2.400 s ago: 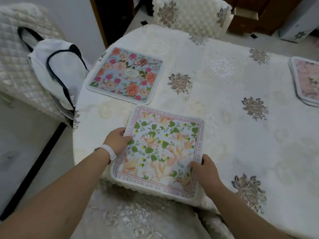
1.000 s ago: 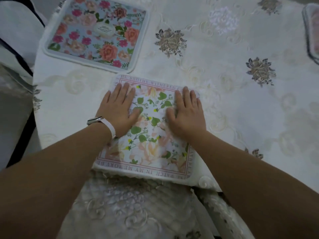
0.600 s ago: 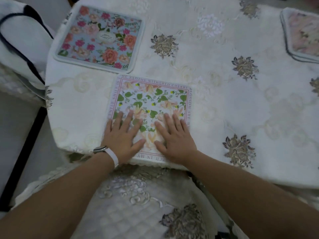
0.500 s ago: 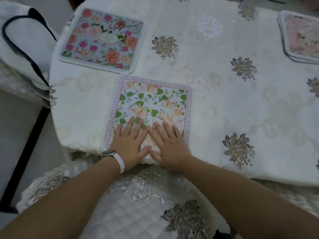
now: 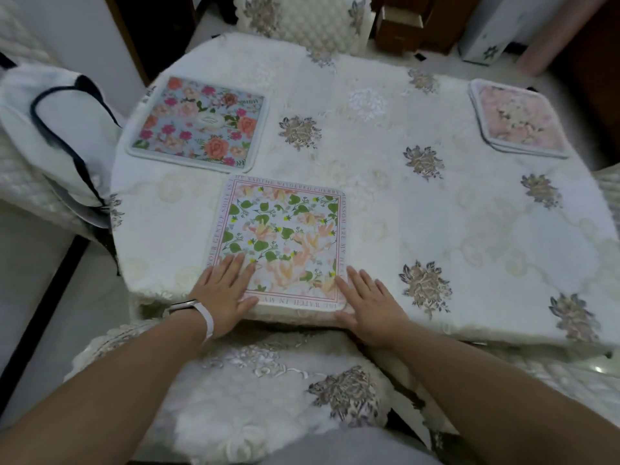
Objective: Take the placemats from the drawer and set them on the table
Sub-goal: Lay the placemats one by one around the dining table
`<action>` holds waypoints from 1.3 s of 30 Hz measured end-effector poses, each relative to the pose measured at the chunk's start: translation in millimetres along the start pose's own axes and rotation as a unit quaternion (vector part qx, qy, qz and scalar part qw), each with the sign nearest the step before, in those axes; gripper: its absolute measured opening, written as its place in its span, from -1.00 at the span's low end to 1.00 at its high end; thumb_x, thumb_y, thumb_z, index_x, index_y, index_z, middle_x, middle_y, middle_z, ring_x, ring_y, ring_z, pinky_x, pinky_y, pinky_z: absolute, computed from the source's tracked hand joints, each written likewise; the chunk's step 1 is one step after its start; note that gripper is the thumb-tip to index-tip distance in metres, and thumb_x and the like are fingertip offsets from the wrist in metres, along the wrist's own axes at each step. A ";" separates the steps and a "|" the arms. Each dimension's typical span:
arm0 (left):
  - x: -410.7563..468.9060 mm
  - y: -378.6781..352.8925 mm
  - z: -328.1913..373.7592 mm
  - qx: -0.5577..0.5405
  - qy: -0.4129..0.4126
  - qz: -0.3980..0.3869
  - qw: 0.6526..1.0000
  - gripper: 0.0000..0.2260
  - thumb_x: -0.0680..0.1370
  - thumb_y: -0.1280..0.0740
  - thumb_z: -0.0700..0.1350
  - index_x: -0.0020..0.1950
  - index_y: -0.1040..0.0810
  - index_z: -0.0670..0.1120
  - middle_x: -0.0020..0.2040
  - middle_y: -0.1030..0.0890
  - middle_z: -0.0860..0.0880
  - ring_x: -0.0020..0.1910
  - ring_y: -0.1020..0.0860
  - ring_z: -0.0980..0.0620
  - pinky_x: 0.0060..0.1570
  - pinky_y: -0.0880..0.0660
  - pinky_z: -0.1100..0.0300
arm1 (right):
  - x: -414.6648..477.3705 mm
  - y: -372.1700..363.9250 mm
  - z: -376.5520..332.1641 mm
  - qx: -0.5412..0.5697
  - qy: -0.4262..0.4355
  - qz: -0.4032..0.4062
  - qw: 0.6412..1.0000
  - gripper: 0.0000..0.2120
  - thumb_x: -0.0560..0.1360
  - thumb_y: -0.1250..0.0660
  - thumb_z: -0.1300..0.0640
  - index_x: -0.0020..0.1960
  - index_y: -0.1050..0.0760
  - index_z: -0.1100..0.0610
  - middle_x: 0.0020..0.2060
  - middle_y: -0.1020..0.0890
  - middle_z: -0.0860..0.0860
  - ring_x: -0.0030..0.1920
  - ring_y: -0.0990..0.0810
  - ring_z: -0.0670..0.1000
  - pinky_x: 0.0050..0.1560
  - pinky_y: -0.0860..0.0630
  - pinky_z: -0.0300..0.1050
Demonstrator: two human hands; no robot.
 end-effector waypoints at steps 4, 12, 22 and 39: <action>-6.4 15.7 -3.6 -0.021 0.003 -0.009 1.000 -0.40 0.62 0.01 0.21 0.59 0.12 0.05 0.60 0.17 -0.01 0.57 0.14 -0.02 0.51 -0.03 -0.02 | -13.5 8.1 19.1 0.052 -0.029 -0.011 0.998 -0.35 0.61 0.00 -0.27 0.60 0.12 -0.09 0.60 0.15 -0.05 0.59 0.16 0.05 0.57 0.05 0.09; -13.5 52.1 41.6 -0.048 -0.036 0.042 0.997 -0.73 0.60 -0.13 0.02 0.21 -0.50 0.02 0.15 -0.56 0.02 0.04 -0.54 -0.01 -0.08 -0.51 0.08 | -49.9 54.8 32.3 0.143 -0.057 0.027 0.988 -0.55 0.62 -0.17 -0.05 0.48 -0.33 0.04 0.42 -0.43 -0.01 0.39 -0.40 0.01 0.35 -0.34 -0.06; -18.3 156.3 204.2 -0.058 -0.166 0.253 0.951 -0.57 0.52 -0.15 0.09 0.25 -0.58 -0.08 0.11 -0.65 -0.03 -0.03 -0.63 -0.06 -0.16 -0.60 0.03 | -118.9 115.9 96.9 0.073 -0.004 0.173 0.982 -0.65 0.58 -0.18 -0.06 0.30 -0.49 0.01 0.21 -0.57 -0.09 0.18 -0.51 0.01 0.12 -0.39 -0.12; 25.3 194.5 492.9 -0.015 -0.139 0.235 0.962 -0.57 0.48 -0.18 0.16 0.21 -0.60 -0.02 0.14 -0.65 -0.03 0.07 -0.62 -0.08 -0.04 -0.59 -0.02 | -247.0 114.2 333.6 0.099 -0.011 0.191 0.976 -0.48 0.61 -0.10 -0.18 0.51 -0.25 0.00 0.45 -0.35 -0.07 0.40 -0.32 0.03 0.39 -0.27 -0.01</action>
Point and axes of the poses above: each hand's wrist, its own x-axis towards the middle knuckle, its own y-axis out of the back of the hand, z = x × y, the point moved 7 cm from there along x, towards the middle knuckle
